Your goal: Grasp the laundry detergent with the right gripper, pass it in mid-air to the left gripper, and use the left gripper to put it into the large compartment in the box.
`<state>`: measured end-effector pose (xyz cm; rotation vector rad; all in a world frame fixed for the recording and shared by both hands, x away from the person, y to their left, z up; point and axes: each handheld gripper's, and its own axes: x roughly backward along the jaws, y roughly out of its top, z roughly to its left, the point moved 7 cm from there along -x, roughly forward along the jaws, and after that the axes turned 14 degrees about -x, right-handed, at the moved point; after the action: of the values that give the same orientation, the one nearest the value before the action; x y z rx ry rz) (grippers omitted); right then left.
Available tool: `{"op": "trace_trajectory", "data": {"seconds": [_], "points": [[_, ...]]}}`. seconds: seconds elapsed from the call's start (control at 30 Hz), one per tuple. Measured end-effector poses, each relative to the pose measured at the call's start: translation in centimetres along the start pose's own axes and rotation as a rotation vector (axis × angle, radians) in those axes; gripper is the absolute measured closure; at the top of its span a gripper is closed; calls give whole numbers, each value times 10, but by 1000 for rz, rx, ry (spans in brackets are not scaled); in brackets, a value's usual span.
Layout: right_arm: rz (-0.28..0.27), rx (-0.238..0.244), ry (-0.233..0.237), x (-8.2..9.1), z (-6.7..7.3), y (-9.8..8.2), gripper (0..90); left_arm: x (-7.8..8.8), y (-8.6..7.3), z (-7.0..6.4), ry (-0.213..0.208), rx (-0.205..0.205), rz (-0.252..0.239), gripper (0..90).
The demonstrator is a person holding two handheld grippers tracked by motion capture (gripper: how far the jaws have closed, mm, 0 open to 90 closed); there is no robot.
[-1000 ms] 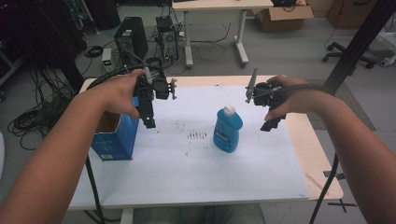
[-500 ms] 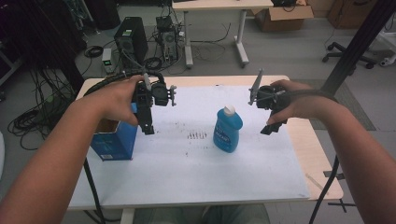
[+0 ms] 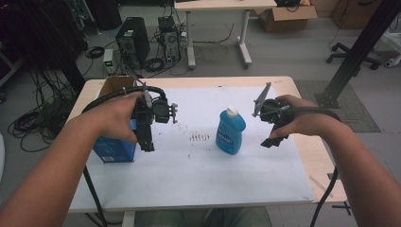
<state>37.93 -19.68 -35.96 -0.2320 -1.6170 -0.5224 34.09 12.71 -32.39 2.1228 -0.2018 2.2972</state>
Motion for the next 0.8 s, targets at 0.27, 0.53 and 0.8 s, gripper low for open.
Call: {"op": "trace_trajectory", "data": {"seconds": [0.27, 0.53, 0.8], "points": [[-56, -9, 4, -15, 5, -1, 50, -7, 1, -6, 4, 0, 5, 2], [-109, -32, 6, -30, 9, -3, 48, -10, 1, -9, 16, -10, 8, 2], [-145, -57, 10, -44, 12, -3, 46, -11, 0, -11, 17, -18, 12, 2]]}}
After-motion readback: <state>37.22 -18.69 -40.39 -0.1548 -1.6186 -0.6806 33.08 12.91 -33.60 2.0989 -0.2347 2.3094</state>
